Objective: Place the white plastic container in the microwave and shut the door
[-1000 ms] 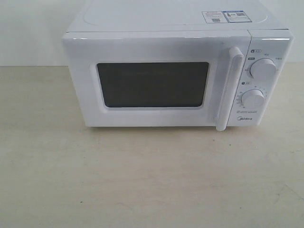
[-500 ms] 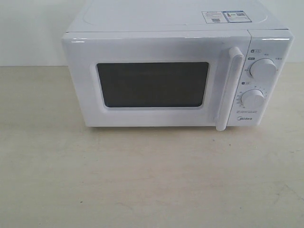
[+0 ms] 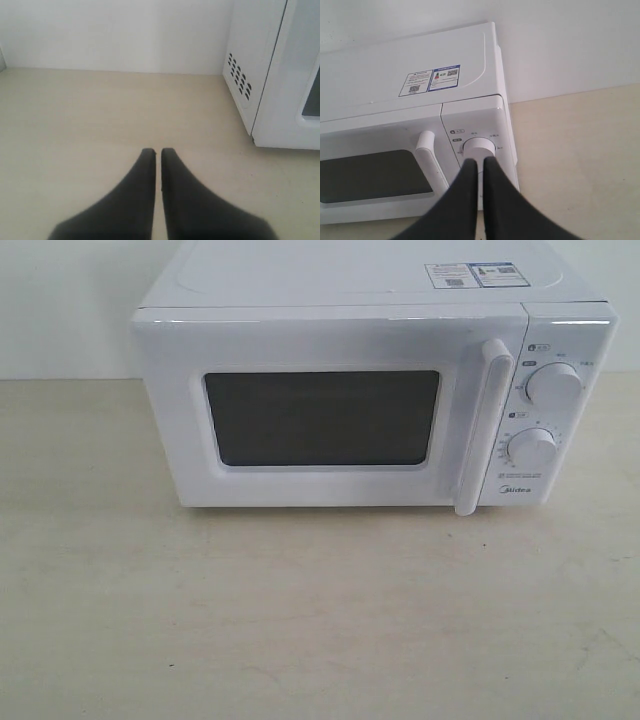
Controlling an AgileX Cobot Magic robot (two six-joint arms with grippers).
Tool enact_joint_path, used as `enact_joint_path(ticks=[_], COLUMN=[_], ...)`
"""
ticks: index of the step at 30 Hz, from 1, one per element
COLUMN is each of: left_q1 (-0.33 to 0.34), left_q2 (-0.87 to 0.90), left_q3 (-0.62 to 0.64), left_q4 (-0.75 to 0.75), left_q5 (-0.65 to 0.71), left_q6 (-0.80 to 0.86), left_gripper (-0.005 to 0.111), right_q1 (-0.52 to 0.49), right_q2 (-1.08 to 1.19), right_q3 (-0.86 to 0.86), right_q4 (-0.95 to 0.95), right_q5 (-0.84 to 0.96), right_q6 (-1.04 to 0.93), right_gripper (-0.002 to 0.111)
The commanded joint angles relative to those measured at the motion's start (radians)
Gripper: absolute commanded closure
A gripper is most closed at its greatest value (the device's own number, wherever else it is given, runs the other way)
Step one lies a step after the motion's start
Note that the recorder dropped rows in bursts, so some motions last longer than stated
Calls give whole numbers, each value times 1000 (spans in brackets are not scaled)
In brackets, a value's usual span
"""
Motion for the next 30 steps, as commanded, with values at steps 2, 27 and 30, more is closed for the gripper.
enact_joint_path(ticks=[2,27,30], left_q1=[4,4,4], left_q2=[-3,-3,-3], left_q3=[4,4,4], left_q4=[13,13,13], left_q5=[2,2,2], left_q6=[-25,-21,-21], left_gripper=[102,102,102], right_q1=[1,-4,-45], right_q2=[-3,-3,-17], right_q3=[3,3,3], right_q4=[-6,-32,-40], right_q5=[-5,10,-30], right_q6=[1,-64,-72], right_gripper=[108,108,108])
